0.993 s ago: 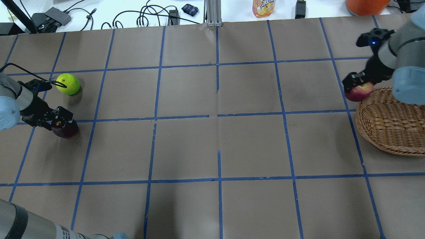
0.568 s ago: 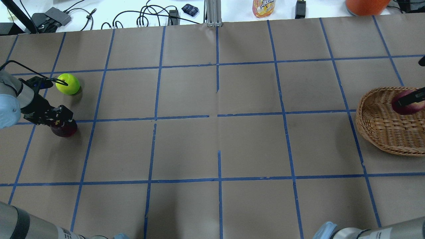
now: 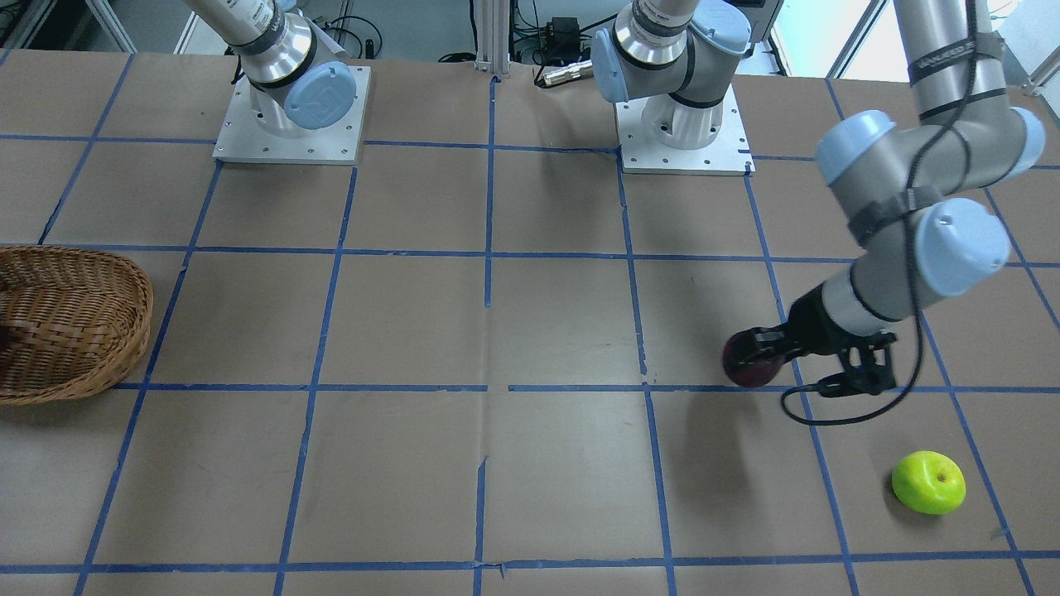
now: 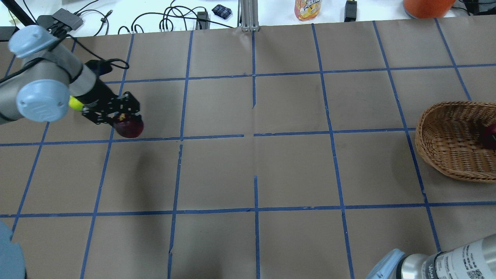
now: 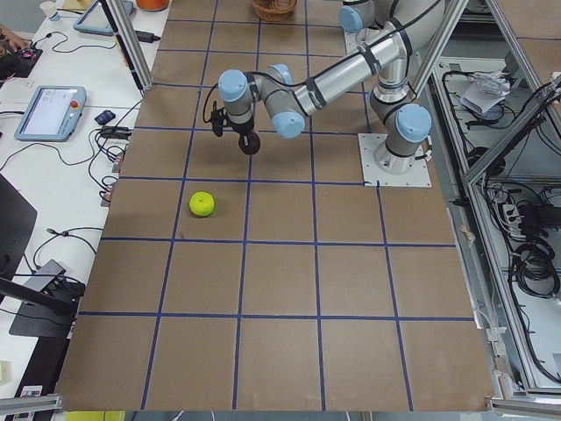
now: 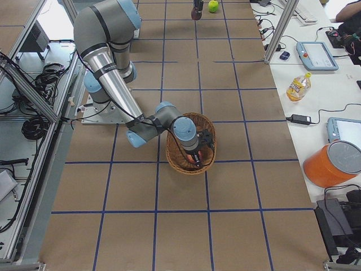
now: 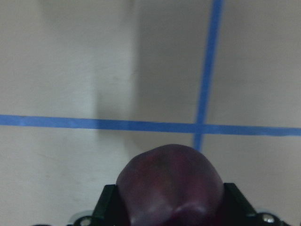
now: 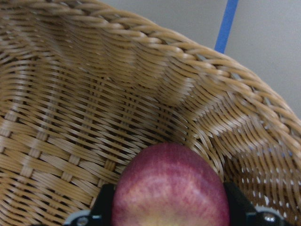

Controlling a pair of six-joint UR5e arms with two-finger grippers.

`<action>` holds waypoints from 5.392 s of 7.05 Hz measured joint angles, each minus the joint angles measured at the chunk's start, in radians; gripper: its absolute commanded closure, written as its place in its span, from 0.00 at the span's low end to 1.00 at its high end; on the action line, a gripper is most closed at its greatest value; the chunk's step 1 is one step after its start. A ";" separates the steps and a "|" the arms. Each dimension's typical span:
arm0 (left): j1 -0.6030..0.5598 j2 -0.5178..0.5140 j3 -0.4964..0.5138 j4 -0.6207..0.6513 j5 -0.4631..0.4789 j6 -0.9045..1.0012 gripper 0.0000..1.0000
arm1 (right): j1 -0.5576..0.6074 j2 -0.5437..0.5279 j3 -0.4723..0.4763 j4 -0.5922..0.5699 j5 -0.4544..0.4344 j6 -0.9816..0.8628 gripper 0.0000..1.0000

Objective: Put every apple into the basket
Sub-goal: 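Set the purple apple at table center with left gripper while right gripper returns, then grasp the purple apple with right gripper while left gripper reaches the green apple, then carry the purple apple into the basket with right gripper while left grasps green apple, then set the green apple at table center with left gripper while right gripper approaches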

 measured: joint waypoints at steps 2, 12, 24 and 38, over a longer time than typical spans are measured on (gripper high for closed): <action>-0.283 -0.070 0.012 0.190 -0.027 -0.371 0.96 | 0.006 -0.056 0.004 0.049 0.000 -0.030 0.00; -0.208 -0.081 0.148 0.142 -0.066 -0.283 0.00 | 0.816 -0.205 0.005 0.264 -0.027 1.090 0.00; 0.332 -0.443 0.508 0.016 0.105 0.581 0.00 | 1.288 0.232 -0.339 0.150 -0.172 1.676 0.53; -0.412 -0.261 0.286 0.142 0.051 -0.399 0.90 | 0.140 -0.174 0.050 0.165 -0.104 0.113 0.00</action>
